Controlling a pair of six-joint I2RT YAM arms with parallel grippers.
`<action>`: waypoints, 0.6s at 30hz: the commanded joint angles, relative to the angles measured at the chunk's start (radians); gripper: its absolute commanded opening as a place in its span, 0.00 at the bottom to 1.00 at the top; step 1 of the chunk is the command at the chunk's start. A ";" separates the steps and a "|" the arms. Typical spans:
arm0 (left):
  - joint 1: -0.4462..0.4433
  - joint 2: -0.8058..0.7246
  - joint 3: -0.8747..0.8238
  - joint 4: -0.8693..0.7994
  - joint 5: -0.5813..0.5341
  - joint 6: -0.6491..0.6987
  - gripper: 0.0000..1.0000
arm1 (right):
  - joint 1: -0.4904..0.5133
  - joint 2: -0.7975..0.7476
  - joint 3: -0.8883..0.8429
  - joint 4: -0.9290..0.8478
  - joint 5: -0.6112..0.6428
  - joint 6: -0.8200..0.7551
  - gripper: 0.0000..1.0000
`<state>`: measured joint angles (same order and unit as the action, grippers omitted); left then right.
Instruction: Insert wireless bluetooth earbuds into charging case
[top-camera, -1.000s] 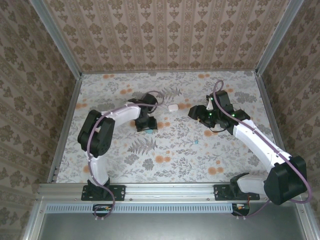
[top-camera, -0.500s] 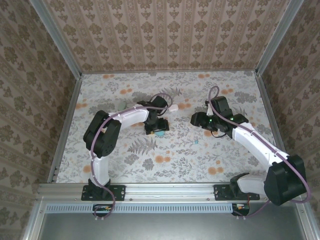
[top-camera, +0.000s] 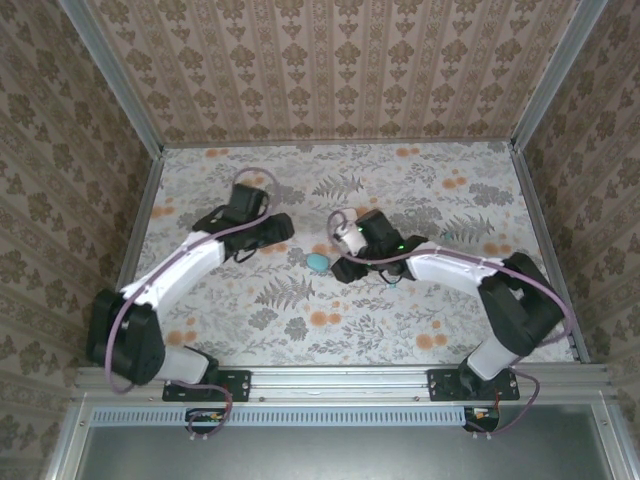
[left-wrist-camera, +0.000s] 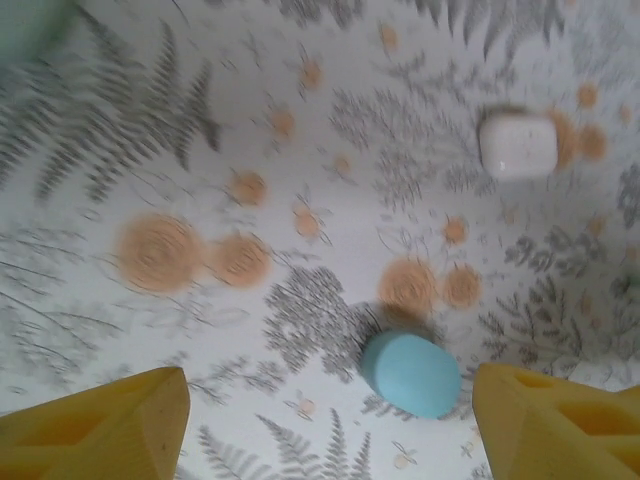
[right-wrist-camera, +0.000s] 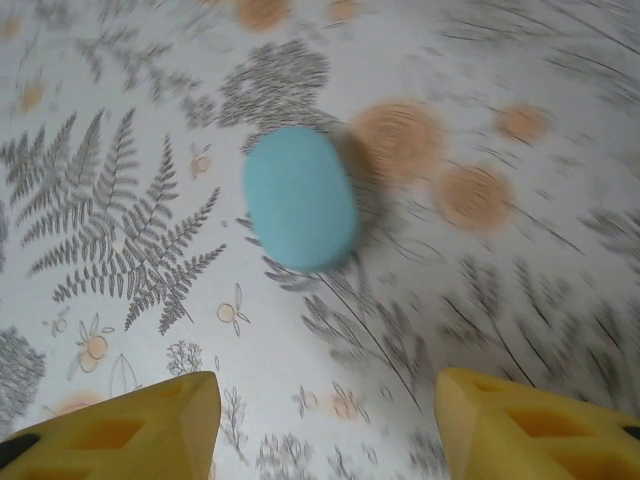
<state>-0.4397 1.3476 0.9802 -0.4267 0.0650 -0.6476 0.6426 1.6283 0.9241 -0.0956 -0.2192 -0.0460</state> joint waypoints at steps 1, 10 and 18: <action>0.115 -0.109 -0.066 0.117 0.046 0.108 0.77 | 0.018 0.087 0.062 0.096 0.038 -0.202 0.61; 0.227 -0.297 -0.158 0.154 0.058 0.285 0.78 | 0.029 0.210 0.086 0.160 -0.067 -0.339 0.64; 0.252 -0.327 -0.186 0.169 0.061 0.299 0.78 | 0.032 0.286 0.139 0.143 -0.087 -0.408 0.65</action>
<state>-0.1993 1.0382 0.8001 -0.2829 0.1093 -0.3859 0.6685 1.8915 1.0317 0.0292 -0.2653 -0.3958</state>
